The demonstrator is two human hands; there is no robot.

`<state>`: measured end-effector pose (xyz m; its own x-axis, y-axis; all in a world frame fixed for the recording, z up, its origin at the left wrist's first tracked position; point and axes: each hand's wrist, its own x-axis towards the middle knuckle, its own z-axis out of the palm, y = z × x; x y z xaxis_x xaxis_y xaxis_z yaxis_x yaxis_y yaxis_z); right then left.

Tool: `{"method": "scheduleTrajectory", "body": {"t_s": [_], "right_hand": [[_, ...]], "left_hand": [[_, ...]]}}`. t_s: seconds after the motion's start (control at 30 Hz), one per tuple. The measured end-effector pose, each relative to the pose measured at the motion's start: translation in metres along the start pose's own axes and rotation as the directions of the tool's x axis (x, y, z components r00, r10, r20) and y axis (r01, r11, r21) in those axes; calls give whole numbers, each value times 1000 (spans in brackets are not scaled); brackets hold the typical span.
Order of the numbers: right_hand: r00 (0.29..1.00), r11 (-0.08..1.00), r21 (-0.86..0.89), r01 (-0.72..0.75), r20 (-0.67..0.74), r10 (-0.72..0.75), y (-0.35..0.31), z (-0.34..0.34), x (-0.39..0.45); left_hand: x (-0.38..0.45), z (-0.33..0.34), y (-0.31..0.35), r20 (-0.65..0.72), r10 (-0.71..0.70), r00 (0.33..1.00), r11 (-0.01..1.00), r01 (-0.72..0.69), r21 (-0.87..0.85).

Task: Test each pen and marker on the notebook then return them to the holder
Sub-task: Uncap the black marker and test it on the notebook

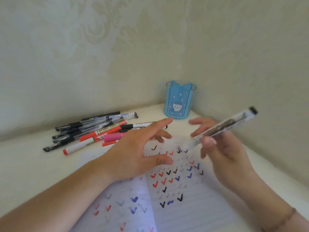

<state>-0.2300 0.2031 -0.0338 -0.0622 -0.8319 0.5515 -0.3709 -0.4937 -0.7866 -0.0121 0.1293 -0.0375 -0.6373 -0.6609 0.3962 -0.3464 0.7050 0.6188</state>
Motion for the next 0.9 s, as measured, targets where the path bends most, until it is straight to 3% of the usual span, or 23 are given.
{"method": "scheduleTrajectory", "body": {"t_s": [0.07, 0.17, 0.23, 0.33, 0.5, 0.63, 0.77, 0.83, 0.9], "right_hand": [[990, 978, -207, 10, -133, -38, 7, -22, 7], [932, 754, -593, -284, -356, 71, 22, -55, 12], [875, 619, -644, -451, -456, 163, 28, -64, 13], [871, 449, -746, -491, -436, 228, 32, -62, 13], [891, 394, -803, -447, -362, 274, 37, -55, 13], [866, 140, -901, -410, -336, 371, 31, -46, 12], [902, 151, -915, -375, -323, 285, 21, -45, 11], [957, 257, -926, -277, -241, 162, 19, -38, 14], [992, 377, -922, -94, -55, 114, 15, -22, 24]], "left_hand": [[3, -3, -13, -115, -18, 993, 976, 42, 211], [7, -8, -28, -281, -45, 959, 908, 156, 388], [9, -12, -36, -299, -118, 947, 844, 254, 473], [9, -16, -41, -285, -267, 921, 755, 384, 532], [10, -16, -43, -257, -341, 904, 719, 427, 548], [8, -20, -48, -301, -316, 900, 730, 433, 529], [10, -27, -53, -344, -353, 870, 675, 491, 550], [11, -29, -55, -369, -357, 858, 660, 511, 550], [11, -31, -57, -438, -331, 835, 690, 531, 491]]}}
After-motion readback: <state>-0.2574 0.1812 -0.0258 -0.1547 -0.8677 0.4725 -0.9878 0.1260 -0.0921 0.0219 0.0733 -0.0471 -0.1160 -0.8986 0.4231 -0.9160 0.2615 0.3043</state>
